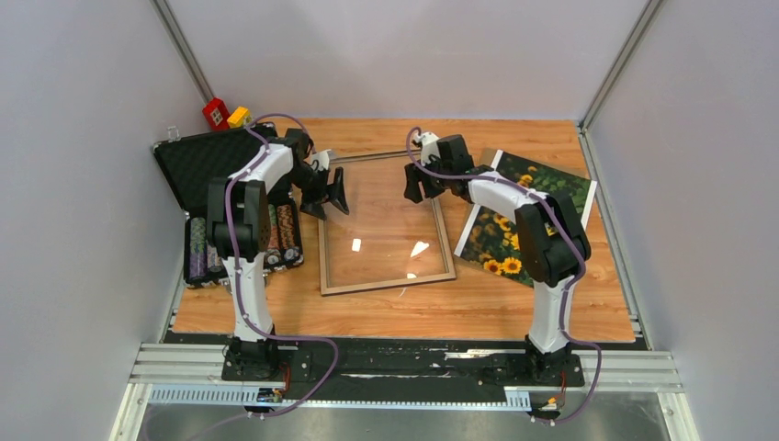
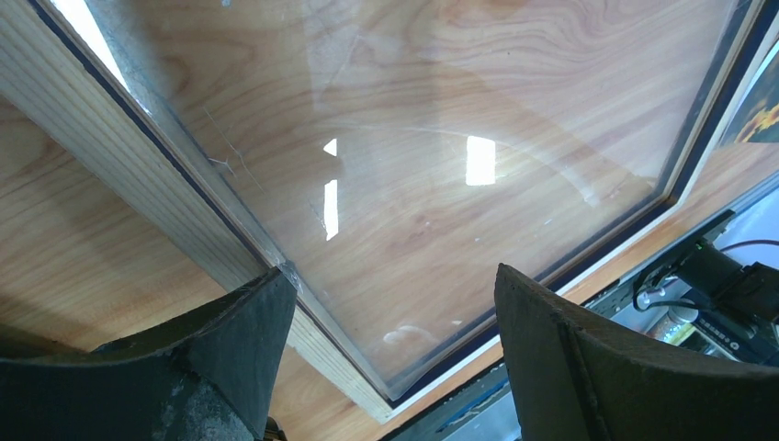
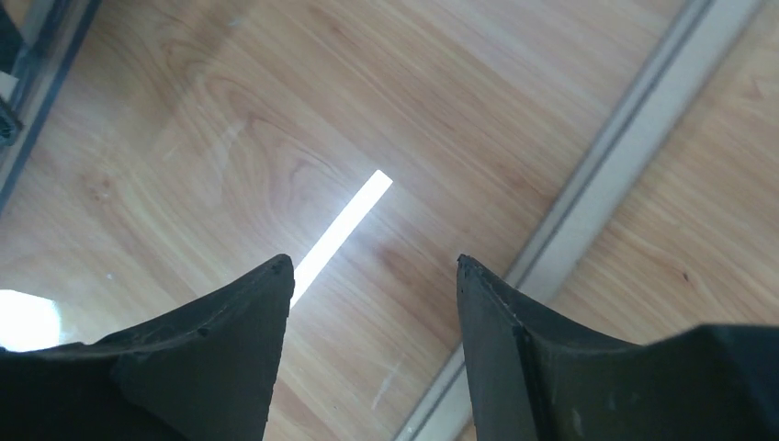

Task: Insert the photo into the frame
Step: Place the photo frame item in the photo frame.

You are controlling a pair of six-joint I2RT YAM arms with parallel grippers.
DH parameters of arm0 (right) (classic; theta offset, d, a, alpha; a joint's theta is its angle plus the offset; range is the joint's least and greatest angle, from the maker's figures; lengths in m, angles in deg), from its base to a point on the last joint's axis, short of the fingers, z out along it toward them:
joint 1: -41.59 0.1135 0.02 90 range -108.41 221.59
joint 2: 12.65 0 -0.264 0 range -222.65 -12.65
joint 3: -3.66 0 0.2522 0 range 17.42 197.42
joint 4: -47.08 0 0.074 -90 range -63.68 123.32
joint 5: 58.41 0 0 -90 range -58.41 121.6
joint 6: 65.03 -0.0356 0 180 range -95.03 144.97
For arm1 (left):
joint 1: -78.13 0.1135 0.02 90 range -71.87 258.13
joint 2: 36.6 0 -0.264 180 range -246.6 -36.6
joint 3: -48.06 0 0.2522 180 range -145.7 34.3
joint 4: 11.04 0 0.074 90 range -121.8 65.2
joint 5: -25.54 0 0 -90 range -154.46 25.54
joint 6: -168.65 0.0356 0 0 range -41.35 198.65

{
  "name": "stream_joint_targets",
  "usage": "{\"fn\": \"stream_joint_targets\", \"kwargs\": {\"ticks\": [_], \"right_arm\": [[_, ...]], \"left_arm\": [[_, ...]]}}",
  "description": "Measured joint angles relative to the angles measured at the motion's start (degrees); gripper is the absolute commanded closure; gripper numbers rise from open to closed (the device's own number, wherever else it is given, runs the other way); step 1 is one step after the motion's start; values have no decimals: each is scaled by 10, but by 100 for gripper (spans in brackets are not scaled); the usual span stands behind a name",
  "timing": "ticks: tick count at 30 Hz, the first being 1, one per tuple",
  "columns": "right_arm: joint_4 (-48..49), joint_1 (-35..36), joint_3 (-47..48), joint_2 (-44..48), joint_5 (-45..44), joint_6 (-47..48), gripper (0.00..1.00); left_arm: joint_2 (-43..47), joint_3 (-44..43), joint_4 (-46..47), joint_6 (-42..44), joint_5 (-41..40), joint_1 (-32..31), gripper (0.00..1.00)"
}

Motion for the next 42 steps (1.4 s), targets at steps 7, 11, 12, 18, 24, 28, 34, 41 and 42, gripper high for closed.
{"fn": "stream_joint_targets", "kwargs": {"ticks": [7,11,12,18,24,28,34,41,42], "right_arm": [[-5,47,33,-3,3,25,38],[-4,71,65,-20,10,27,38],[-4,77,75,-28,11,28,38],[-5,109,118,-80,14,29,38],[-7,130,146,-121,8,33,39],[-9,145,165,-144,-21,46,40],[-10,161,168,-163,-70,65,42],[-9,168,168,-166,-102,76,42],[-9,168,168,-166,-104,77,43]], "left_arm": [[4,6,5,0,0,0,13],[6,9,9,0,0,0,13],[6,9,9,0,0,0,13],[7,11,11,0,0,0,13],[7,11,11,0,0,0,13],[7,12,12,0,0,0,13],[10,16,17,0,0,0,13],[10,16,17,0,1,0,13],[10,16,17,0,1,0,12]]}}
